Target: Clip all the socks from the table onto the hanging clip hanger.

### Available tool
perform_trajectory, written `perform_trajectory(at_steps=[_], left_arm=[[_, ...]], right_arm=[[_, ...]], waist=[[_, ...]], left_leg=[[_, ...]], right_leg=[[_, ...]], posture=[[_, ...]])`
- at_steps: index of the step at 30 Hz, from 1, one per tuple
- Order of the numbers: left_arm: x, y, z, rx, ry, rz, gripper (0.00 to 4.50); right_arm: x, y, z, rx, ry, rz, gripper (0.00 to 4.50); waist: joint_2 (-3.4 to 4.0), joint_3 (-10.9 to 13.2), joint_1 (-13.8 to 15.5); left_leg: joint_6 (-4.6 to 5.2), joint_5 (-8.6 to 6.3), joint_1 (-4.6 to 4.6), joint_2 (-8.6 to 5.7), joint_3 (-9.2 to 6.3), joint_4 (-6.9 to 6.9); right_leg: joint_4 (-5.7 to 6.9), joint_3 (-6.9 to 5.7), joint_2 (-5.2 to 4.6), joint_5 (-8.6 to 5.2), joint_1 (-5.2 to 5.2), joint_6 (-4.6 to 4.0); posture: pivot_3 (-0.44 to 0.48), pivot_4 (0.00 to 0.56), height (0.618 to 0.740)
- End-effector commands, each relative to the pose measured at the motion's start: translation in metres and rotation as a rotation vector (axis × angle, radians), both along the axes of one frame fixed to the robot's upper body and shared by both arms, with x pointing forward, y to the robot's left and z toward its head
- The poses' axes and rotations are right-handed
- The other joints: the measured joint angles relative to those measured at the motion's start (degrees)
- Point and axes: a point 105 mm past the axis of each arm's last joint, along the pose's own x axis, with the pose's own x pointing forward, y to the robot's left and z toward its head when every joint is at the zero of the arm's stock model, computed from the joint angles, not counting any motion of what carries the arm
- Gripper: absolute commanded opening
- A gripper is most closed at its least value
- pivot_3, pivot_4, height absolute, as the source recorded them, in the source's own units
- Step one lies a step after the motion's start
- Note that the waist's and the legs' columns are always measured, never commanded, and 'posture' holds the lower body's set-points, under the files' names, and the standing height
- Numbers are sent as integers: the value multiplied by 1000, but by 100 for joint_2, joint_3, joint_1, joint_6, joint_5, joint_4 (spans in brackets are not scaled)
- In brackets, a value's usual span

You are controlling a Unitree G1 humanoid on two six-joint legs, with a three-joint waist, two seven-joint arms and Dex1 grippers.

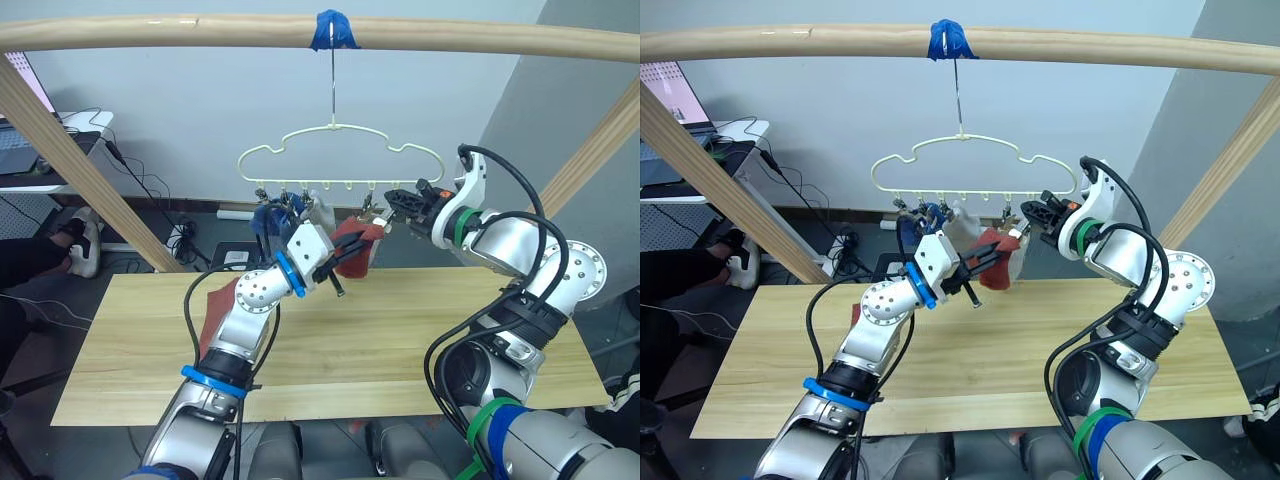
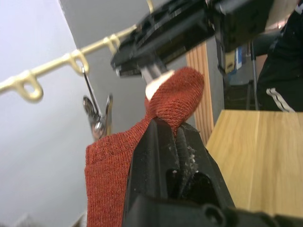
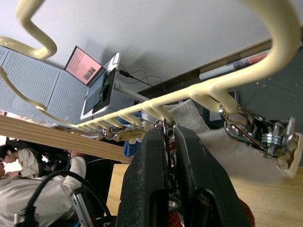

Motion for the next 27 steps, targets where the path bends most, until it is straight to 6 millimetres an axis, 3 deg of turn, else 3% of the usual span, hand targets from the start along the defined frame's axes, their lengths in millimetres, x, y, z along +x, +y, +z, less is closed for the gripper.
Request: perform_trajectory(at_steps=[1,4,11,17,19,20,27], left_arm=[[-4,-3,13,-26,-64,-17,21],[-6,-2,13,-27,-65,-19,21],[-7,-4,11,-24,-63,-26,0],[-9,-10,3,2,-12,-57,0],[-12,-14,-8,-1,75,-86,0],[-13,-15,-13,-10,131,-99,483],[-22,-10,-31,-44,350,-133,2275]], right_arm=[[-3,4,4,-14,-28,30,0],[-3,4,5,-21,-33,38,0],[-4,6,7,-9,-40,51,2572],[-4,-4,10,-52,-69,35,4410],[-9,-12,9,-74,-97,41,4465],[-13,-16,7,-109,-112,48,4500],[-35,-40,-5,-351,-197,47,4500]], waist=[[0,0,-1],[0,0,0],[0,0,0],[0,0,0],[0,0,3],[0,0,11],[1,-1,-15]], left_leg=[[0,0,0,0,0,0],[0,0,0,0,0,0],[0,0,0,0,0,0],[0,0,0,0,0,0],[0,0,0,0,0,0],[0,0,0,0,0,0],[0,0,-2,1,-1,1]], right_leg=[[0,-1,0,0,0,0],[0,0,1,0,0,0],[1,0,1,0,0,0],[0,0,1,0,0,0],[0,0,1,0,0,0],[0,-1,1,0,1,0],[0,1,2,-1,-1,2]], posture=[[-27,164,740],[-25,162,740],[-23,159,740],[-21,156,740],[-21,151,740],[-25,150,740],[-25,146,740]])
